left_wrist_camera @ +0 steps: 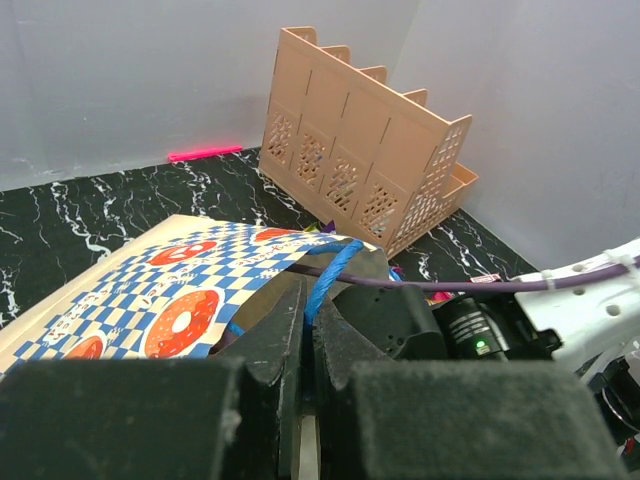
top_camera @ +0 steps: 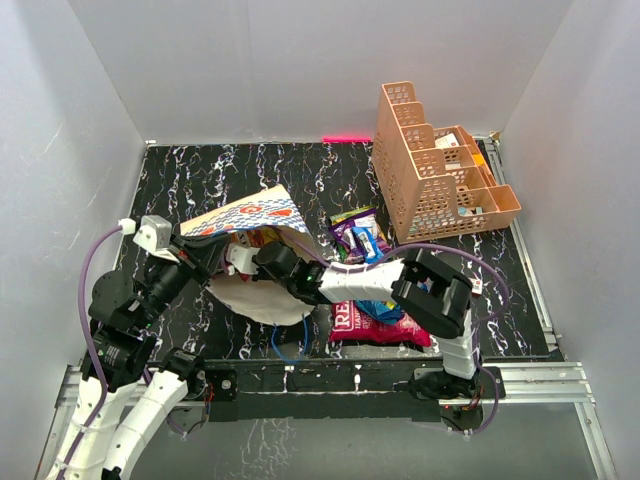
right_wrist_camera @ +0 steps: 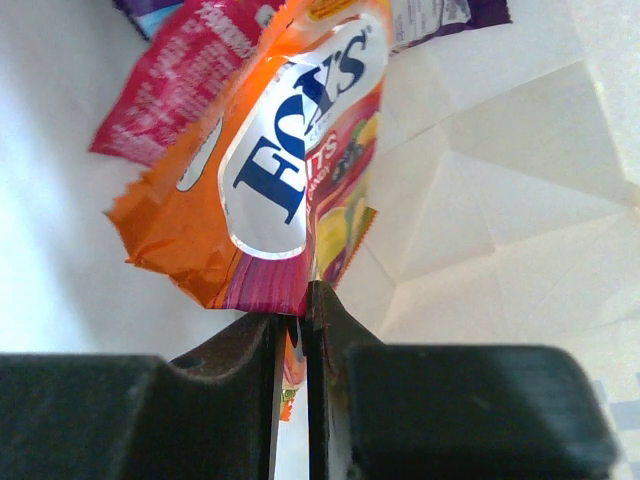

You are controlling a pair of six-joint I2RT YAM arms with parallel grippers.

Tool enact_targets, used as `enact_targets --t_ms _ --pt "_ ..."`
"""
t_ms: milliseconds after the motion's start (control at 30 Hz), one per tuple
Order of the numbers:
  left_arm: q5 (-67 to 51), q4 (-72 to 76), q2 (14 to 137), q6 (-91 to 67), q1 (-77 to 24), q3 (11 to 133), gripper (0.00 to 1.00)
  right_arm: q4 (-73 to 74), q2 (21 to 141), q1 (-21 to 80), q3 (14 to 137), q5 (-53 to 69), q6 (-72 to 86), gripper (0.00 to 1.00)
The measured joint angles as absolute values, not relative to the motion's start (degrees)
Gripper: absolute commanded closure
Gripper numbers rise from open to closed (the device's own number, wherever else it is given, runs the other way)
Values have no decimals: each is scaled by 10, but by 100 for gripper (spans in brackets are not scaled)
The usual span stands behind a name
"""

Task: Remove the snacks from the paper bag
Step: Take out the snack from the paper bag, then place the snack at the center of the board.

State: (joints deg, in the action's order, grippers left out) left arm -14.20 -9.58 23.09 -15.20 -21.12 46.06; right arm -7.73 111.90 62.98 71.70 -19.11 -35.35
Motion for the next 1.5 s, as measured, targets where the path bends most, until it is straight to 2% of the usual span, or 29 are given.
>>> enact_targets --t_ms 333,600,800,1167,1500 --pt "-119 -98 245 -153 -211 462 100 10 980 630 662 -75 -251 92" --pt "-98 -104 262 -154 -211 465 100 44 807 630 610 42 -157 92" --pt "-86 -106 268 -156 -211 468 100 62 682 630 560 73 -74 92" --pt "-74 -108 277 -156 -211 477 100 185 520 630 587 37 48 92" --pt "-67 -108 285 -161 -211 477 100 281 436 630 658 -151 115 93"
